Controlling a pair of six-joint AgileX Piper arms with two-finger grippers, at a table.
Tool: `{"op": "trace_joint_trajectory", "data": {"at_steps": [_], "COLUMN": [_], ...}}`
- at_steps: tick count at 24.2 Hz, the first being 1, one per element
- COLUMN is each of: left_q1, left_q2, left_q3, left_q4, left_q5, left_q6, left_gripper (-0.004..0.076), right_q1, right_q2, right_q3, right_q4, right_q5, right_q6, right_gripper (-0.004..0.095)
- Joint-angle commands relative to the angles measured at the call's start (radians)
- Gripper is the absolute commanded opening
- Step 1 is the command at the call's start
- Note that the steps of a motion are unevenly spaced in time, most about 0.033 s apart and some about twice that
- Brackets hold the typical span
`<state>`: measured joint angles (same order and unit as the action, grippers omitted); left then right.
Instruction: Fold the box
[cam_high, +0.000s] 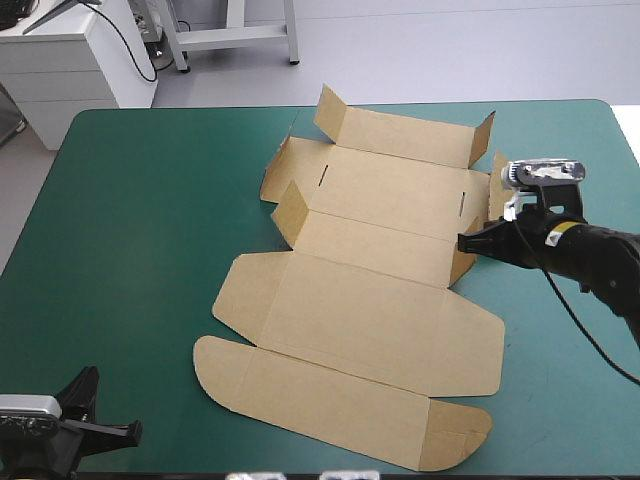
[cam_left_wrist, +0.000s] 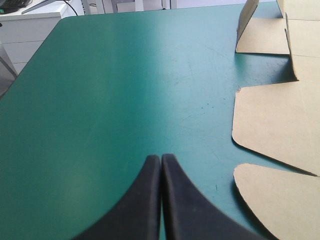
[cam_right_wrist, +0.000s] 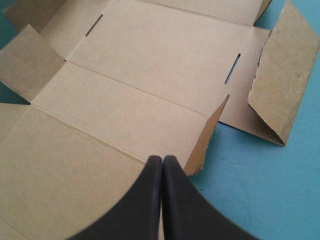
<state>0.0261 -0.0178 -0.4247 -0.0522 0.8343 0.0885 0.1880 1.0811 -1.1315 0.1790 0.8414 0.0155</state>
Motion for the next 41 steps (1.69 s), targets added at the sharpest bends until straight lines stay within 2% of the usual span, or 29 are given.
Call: {"op": "trace_joint_trajectory", "data": {"at_steps": [1,7,11,14,15,16,17,19,25,28,36,39,40,41], "left_q1": [-0.008,-0.008,-0.008,-0.008,-0.008,-0.008,-0.008,-0.008,-0.008,-0.008,-0.008,-0.008,-0.008,-0.008], "left_q2": [-0.005,-0.005,-0.005,-0.005,-0.005,-0.005,-0.005,-0.005,-0.005,-0.005,-0.005,-0.005,-0.005,-0.005], "left_q3": [-0.029,-0.029,-0.029,-0.029,-0.029,-0.029,-0.029,-0.029,-0.029,-0.029,-0.029,-0.029,-0.029,-0.029], "left_q4": [-0.007,-0.007,-0.007,-0.007,-0.007,-0.007,-0.007,-0.007,-0.007,-0.007,-0.007,-0.007,-0.007,-0.007], "left_q5": [-0.078,-0.078,-0.078,-0.078,-0.078,-0.078,-0.078,-0.078,-0.078,-0.078,-0.078,-0.078,-0.078,-0.078], "left_q6": [-0.008,-0.008,-0.010,-0.010,-0.010,-0.010,-0.010,-0.010,-0.010,-0.010,-0.010,-0.010,-0.010,-0.010], "left_gripper": [-0.0008,-0.0008,-0.0008,-0.0008,-0.0008,-0.0008,-0.0008,-0.0008,-0.0008,-0.0008,-0.0008,-0.0008,-0.0008,-0.0008], "right_q1": [0.002,0.002,0.002,0.002,0.002,0.002,0.002,0.002,0.002,-0.001,-0.077,-0.096,-0.103,-0.111], "right_q2": [0.090,0.256,0.329,0.368,0.369,0.369,0.375,0.400,0.513,0.576,0.636,0.636,0.636,0.636], "right_q3": [-0.107,-0.236,-0.303,-0.346,-0.350,-0.350,-0.350,-0.350,-0.350,-0.350,-0.350,-0.350,-0.350,-0.350], "right_q4": [-0.032,-0.204,-0.228,-0.218,-0.217,-0.217,-0.219,-0.217,-0.121,-0.115,0.026,0.019,0.019,0.021], "right_q5": [0.071,0.198,0.249,0.254,0.254,0.254,0.258,0.286,0.280,0.274,0.279,0.305,0.309,0.310], "right_q6": [0.024,0.186,0.211,0.211,0.222,0.224,0.256,0.270,0.289,0.307,0.265,0.263,0.261,0.244], "right_gripper": [-0.0017,-0.0009,0.0004,0.0200,0.0345,0.0407,0.0551,0.0647,0.0646,0.0646,0.0629,0.0485,0.0409,0.0256]}}
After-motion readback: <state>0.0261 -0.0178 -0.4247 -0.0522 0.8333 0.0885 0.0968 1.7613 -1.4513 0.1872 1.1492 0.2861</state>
